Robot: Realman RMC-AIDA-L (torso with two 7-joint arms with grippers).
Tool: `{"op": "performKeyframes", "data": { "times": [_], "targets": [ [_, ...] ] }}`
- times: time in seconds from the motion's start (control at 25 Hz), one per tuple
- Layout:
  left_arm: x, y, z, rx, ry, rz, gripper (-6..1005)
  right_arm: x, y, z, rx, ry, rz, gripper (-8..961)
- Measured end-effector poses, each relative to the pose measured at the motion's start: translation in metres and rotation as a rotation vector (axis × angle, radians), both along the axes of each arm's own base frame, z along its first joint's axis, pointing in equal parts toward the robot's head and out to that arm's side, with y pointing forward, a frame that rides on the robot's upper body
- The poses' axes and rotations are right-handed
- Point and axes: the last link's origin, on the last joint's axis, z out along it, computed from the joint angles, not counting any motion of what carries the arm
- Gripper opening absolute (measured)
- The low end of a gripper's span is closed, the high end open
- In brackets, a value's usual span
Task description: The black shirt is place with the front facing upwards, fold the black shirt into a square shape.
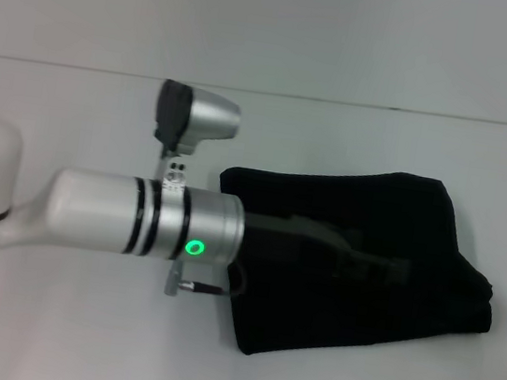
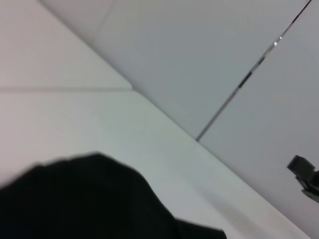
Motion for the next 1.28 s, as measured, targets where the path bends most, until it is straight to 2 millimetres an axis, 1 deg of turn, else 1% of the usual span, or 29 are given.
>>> {"op": "performKeyframes", "data": {
  "times": [0.04,0.16,0.32,0.44,0.52,0.6,0.72,0.88,1.08,1.28],
  "targets": [
    [-0.003,0.000,0.006,0.028,-0.004,-0.020,911,-0.002,0.002,0.003,-0.027,0.022,0.017,68],
    [-0.009,-0.003,0.015,0.069,-0.007,-0.063,923,-0.010,0.013,0.015,-0.130,0.099,0.057,92],
    [-0.018,-0.006,0.018,0.080,0.016,-0.094,934,-0.018,0.029,0.036,-0.276,0.196,0.071,124],
    [-0.022,-0.009,0.016,0.090,0.032,-0.122,934,-0.023,0.048,0.046,-0.438,0.261,0.040,277],
    [-0.023,-0.010,0.016,0.098,0.036,-0.133,934,-0.029,0.058,0.046,-0.536,0.251,0.033,379],
    [-0.024,-0.009,0.017,0.109,0.041,-0.138,934,-0.033,0.064,0.045,-0.594,0.169,0.047,479],
    [-0.025,-0.006,0.019,0.126,0.041,-0.134,934,-0.040,0.069,0.041,-0.635,-0.046,0.120,628],
    [-0.026,-0.001,0.025,0.152,0.030,-0.118,933,-0.047,0.070,0.037,-0.610,-0.232,0.214,648],
    [-0.025,0.005,0.029,0.183,0.009,-0.088,933,-0.056,0.072,0.045,-0.532,-0.445,0.266,674],
    [-0.024,0.010,0.032,0.213,-0.039,-0.034,933,-0.068,0.078,0.049,-0.562,-0.666,0.297,688]
  ]
}}
